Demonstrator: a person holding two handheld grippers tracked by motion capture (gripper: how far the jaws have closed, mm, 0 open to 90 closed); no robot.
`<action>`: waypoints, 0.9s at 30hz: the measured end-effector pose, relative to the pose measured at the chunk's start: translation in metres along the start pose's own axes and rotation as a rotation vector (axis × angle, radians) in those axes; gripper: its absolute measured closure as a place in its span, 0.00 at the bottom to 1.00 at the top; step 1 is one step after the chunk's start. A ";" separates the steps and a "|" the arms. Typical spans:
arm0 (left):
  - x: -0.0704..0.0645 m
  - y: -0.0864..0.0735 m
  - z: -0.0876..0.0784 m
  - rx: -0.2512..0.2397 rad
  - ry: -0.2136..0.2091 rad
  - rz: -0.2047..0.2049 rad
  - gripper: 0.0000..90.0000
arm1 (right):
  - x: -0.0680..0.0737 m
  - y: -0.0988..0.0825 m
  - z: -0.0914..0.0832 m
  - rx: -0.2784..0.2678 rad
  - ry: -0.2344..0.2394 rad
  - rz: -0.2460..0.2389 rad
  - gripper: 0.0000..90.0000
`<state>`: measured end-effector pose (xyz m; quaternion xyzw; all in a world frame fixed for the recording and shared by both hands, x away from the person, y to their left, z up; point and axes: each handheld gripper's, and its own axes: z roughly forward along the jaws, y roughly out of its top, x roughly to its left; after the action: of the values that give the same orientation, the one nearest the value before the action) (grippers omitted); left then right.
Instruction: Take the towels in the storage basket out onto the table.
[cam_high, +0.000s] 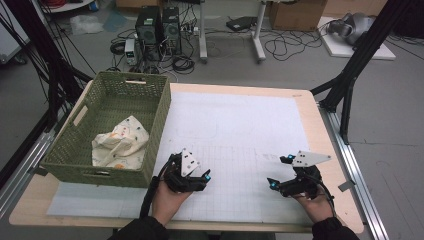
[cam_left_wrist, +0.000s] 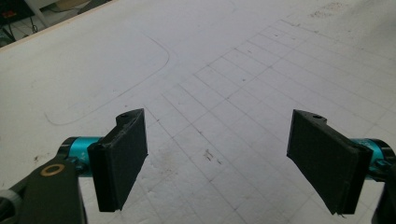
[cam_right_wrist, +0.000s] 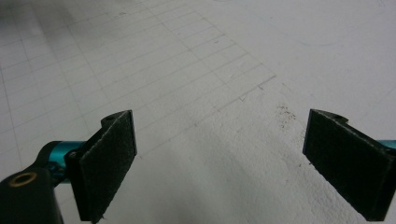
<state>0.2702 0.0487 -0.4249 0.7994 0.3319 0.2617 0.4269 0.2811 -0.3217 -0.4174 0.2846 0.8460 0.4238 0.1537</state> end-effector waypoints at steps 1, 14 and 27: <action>0.000 0.000 0.000 0.000 0.000 0.000 0.23 | 0.000 0.000 0.000 0.000 0.000 0.000 0.10; -0.002 0.005 0.000 0.003 -0.051 -0.060 0.23 | 0.002 0.001 -0.003 -0.012 -0.001 -0.002 0.10; 0.017 0.045 -0.017 -0.003 -0.221 -0.237 0.26 | 0.001 0.002 -0.009 -0.042 0.000 0.010 0.10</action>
<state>0.2832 0.0515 -0.3760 0.7779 0.3747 0.1206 0.4899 0.2766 -0.3254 -0.4104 0.2856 0.8355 0.4423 0.1576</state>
